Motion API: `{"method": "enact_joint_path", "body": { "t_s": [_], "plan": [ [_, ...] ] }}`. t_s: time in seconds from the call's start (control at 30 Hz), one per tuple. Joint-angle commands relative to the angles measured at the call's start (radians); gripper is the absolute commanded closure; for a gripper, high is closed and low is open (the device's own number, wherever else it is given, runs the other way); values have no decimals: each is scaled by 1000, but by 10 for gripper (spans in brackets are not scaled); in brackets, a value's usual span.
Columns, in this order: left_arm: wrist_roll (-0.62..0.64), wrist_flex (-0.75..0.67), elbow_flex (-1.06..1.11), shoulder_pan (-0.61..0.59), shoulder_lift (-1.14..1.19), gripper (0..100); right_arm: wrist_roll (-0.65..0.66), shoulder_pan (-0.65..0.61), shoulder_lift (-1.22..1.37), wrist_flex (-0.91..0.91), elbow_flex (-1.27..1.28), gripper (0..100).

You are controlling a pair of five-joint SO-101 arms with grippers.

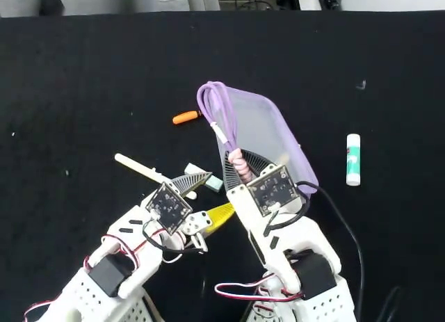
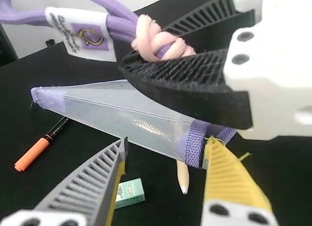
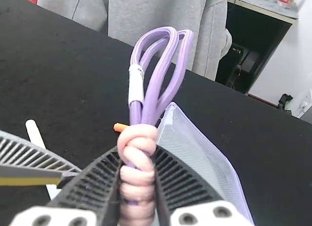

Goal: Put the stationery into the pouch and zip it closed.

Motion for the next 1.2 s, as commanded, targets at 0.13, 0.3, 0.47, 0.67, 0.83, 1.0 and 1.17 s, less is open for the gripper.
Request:
{"method": "enact_joint_path", "body": {
  "t_s": [0.13, 0.3, 0.47, 0.67, 0.83, 1.0, 1.17],
  "plan": [
    [-8, -26, 22, 1, -2, 888, -8, 20, -45, -17, -19, 988],
    [-46, -14, 24, 54, -2, 843, -9, 20, -45, -17, -21, 988],
    [-51, 0, 24, 84, -2, 870, -9, 18, -45, -17, -21, 988],
    [-52, -17, 24, 87, -2, 965, -9, 18, -45, 43, -70, 988],
    [-52, -28, 24, 88, -2, 971, -9, 18, -45, 49, -73, 988],
    [-52, -28, 24, 88, -2, 971, -9, 18, -45, 49, -76, 988],
    [-46, -18, 24, 88, 6, 965, -9, 18, -45, 49, -76, 988]
  ]
}}
